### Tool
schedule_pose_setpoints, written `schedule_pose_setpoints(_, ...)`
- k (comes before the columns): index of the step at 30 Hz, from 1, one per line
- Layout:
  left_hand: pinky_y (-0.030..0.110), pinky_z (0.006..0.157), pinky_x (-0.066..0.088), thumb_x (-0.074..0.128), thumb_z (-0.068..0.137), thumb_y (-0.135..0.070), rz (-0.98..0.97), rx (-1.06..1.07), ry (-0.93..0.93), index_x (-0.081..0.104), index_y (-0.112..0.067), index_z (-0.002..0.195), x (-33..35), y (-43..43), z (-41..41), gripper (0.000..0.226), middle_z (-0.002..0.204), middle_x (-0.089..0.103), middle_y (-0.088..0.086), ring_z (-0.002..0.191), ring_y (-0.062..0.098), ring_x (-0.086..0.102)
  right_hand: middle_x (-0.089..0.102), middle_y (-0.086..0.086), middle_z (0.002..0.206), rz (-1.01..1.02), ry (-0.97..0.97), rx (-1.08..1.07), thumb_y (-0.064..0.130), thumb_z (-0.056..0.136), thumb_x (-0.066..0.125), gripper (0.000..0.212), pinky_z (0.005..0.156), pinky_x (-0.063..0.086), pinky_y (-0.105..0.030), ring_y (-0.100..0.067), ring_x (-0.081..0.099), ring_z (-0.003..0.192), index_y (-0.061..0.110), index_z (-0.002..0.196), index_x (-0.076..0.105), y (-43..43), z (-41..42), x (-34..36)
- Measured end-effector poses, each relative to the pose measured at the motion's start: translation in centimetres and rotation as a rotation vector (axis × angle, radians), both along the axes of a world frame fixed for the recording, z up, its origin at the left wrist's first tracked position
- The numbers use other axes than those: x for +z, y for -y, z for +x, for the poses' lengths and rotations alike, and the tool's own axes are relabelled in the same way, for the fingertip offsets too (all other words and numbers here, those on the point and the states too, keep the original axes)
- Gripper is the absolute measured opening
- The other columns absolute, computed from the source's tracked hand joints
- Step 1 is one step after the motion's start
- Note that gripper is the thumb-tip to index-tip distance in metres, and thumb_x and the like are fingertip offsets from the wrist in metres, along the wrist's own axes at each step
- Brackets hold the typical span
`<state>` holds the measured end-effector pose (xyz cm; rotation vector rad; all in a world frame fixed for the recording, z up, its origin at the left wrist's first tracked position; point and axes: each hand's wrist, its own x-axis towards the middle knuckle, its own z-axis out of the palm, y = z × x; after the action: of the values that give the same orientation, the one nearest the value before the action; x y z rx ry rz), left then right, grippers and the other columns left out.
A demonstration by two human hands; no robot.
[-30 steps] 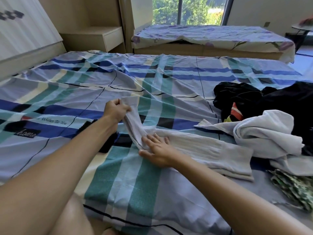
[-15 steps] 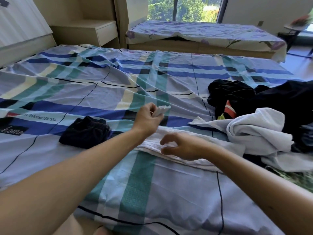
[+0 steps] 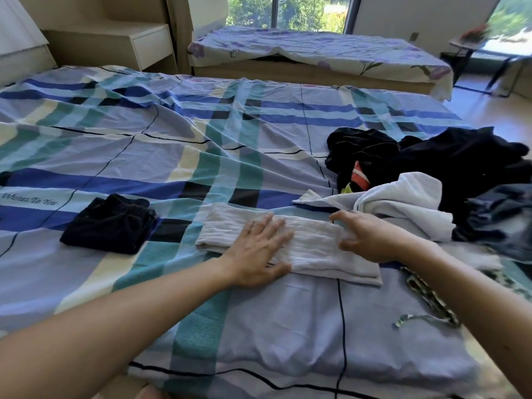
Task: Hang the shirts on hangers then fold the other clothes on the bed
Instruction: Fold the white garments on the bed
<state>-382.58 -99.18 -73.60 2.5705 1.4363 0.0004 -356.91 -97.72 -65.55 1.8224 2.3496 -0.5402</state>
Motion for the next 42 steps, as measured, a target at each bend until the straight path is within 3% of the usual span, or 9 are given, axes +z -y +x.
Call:
schedule_pose_setpoints(4, 0.04, 0.123, 0.01, 0.014, 0.082, -0.074, 0.063, -0.012, 0.047, 0.024, -0.033, 0.156, 0.7, -0.1, 0.2, 0.086, 0.166, 0.017, -0.001, 0.154, 0.02, 0.006, 0.044, -0.009, 0.152, -0.107, 0.102, -0.086, 0.03, 0.09, 0.071, 0.079, 0.105, 0.04, -0.033, -0.028, 0.046, 0.135, 0.019, 0.155, 0.028, -0.1, 0.6, -0.1)
schedule_pose_setpoints(7, 0.039, 0.125, 0.009, 0.013, 0.084, -0.075, 0.078, -0.06, 0.042, 0.018, -0.033, 0.158, 0.9, -0.1, -0.1, 0.085, 0.168, 0.007, -0.002, 0.155, 0.016, -0.002, 0.056, -0.006, 0.136, -0.072, 0.081, -0.122, 0.027, 0.084, 0.076, 0.061, 0.096, 0.045, -0.033, -0.024, 0.053, 0.121, 0.021, 0.139, 0.051, -0.6, 0.7, 0.9)
schedule_pose_setpoints(13, 0.041, 0.125, -0.006, 0.019, 0.087, -0.081, -0.127, -0.156, -0.073, 0.003, -0.026, 0.16, 0.5, 0.8, -0.4, 0.093, 0.166, -0.013, 0.0, 0.152, 0.015, -0.021, 0.066, -0.011, 0.113, -0.142, -0.579, -0.409, 0.018, 0.079, 0.082, 0.038, 0.091, 0.056, -0.047, -0.031, 0.066, 0.101, 0.023, 0.113, 0.067, -2.2, 0.7, 3.0)
schedule_pose_setpoints(19, 0.045, 0.112, 0.04, 0.04, 0.091, -0.067, -0.578, 0.254, 0.903, 0.058, -0.023, 0.134, 6.2, -0.5, -0.6, 0.064, 0.13, 0.065, 0.003, 0.119, 0.019, 0.062, 0.068, -0.017, 0.097, -0.179, -1.104, -0.416, 0.009, 0.088, 0.073, 0.03, 0.069, 0.059, -0.032, -0.019, 0.067, 0.075, 0.002, 0.116, 0.065, -2.6, -4.1, 4.8)
schedule_pose_setpoints(24, 0.042, 0.083, 0.059, 0.057, 0.084, -0.066, -0.828, 0.506, 1.303, 0.065, -0.012, 0.117, 9.8, -1.5, -3.1, 0.064, 0.107, 0.072, 0.012, 0.094, 0.028, 0.07, 0.07, -0.017, 0.12, -0.468, -1.275, -0.191, 0.004, 0.095, 0.06, 0.047, 0.088, 0.06, -0.039, -0.028, 0.072, 0.101, 0.012, 0.14, 0.051, -2.2, -8.4, 4.1)
schedule_pose_setpoints(29, 0.025, 0.065, 0.058, 0.067, 0.085, 0.006, -0.436, 0.755, 1.1, 0.067, -0.008, 0.099, 8.4, -2.3, -6.1, 0.02, 0.097, 0.071, 0.013, 0.083, 0.023, 0.068, 0.072, -0.011, 0.113, -0.387, -1.165, -0.06, -0.011, 0.094, 0.053, 0.041, 0.09, 0.053, -0.037, -0.024, 0.07, 0.102, 0.01, 0.129, 0.056, -2.8, -11.1, 1.6)
schedule_pose_setpoints(32, 0.025, 0.064, 0.051, 0.07, 0.081, -0.002, -0.241, 0.85, 0.917, 0.06, -0.018, 0.095, 6.7, -3.2, -7.9, 0.023, 0.097, 0.066, 0.006, 0.086, 0.02, 0.063, 0.065, -0.003, 0.086, -0.011, -0.838, -0.057, -0.009, 0.088, 0.059, 0.033, 0.071, 0.048, -0.035, -0.017, 0.06, 0.074, 0.021, 0.1, 0.065, -3.3, -11.2, -0.4)
schedule_pose_setpoints(36, 0.04, 0.094, 0.049, 0.074, 0.08, -0.035, -0.124, 0.91, 0.398, 0.049, -0.012, 0.127, 3.3, -4.2, -9.1, 0.058, 0.127, 0.057, 0.011, 0.117, 0.031, 0.055, 0.049, -0.006, 0.11, 0.019, -0.365, -0.017, 0.016, 0.085, 0.075, 0.024, 0.072, 0.044, -0.024, -0.02, 0.055, 0.084, 0.023, 0.107, 0.07, -3.0, -10.5, -3.2)
schedule_pose_setpoints(42, 0.028, 0.062, 0.046, 0.076, 0.072, -0.035, -0.318, 0.958, 0.668, 0.06, -0.008, 0.113, 3.0, -4.6, -9.0, 0.052, 0.109, 0.067, 0.008, 0.09, 0.02, 0.064, 0.059, -0.011, 0.112, -0.073, -0.651, -0.375, 0.034, 0.084, 0.079, 0.041, 0.088, 0.057, -0.046, -0.025, 0.062, 0.096, 0.026, 0.113, 0.05, -4.0, -10.6, -5.9)
